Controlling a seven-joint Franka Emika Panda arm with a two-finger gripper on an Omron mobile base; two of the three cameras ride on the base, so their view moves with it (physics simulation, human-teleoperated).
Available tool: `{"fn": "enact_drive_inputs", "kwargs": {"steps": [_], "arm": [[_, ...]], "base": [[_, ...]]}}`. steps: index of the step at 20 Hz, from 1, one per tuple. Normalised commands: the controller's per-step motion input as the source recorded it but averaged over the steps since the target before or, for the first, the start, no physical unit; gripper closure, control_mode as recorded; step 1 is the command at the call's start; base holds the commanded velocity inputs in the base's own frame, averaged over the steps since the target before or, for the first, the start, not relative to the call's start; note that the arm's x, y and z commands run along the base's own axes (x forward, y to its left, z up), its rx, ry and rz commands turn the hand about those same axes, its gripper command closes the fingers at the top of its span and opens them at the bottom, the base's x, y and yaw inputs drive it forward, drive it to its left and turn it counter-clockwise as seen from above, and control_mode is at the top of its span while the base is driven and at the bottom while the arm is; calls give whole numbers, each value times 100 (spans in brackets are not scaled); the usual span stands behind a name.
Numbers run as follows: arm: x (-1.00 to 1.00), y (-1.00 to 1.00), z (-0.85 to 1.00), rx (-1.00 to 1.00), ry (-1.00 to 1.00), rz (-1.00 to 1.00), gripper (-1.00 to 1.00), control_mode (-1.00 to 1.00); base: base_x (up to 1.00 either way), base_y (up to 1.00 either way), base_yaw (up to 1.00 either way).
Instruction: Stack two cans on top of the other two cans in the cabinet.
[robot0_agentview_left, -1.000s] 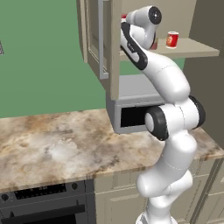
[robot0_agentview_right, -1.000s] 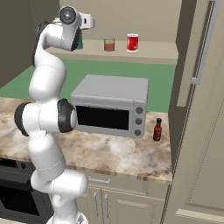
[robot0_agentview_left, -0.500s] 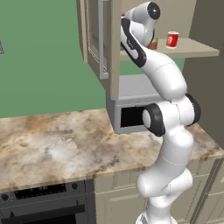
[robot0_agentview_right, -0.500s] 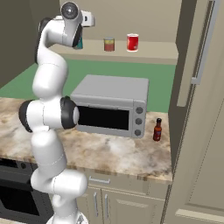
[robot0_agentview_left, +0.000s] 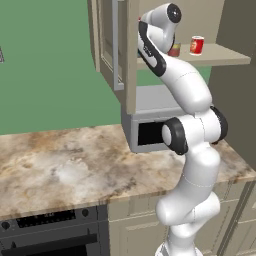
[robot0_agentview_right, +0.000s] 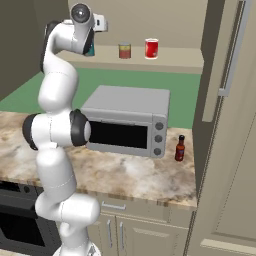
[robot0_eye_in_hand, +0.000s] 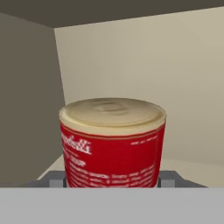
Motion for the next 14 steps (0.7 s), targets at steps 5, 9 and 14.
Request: {"fn": "enact_drive_inputs", "kwargs": {"steps": [5,9,14], "arm": [[2,-6,-1,0,-3,2,100,-100],[0,-8,0,-2,-6,0,100,-100],[0,-2,-7,-6,-2,0,100,-100]], "base": [[0,0,0],[0,0,0],[0,0,0]]}}
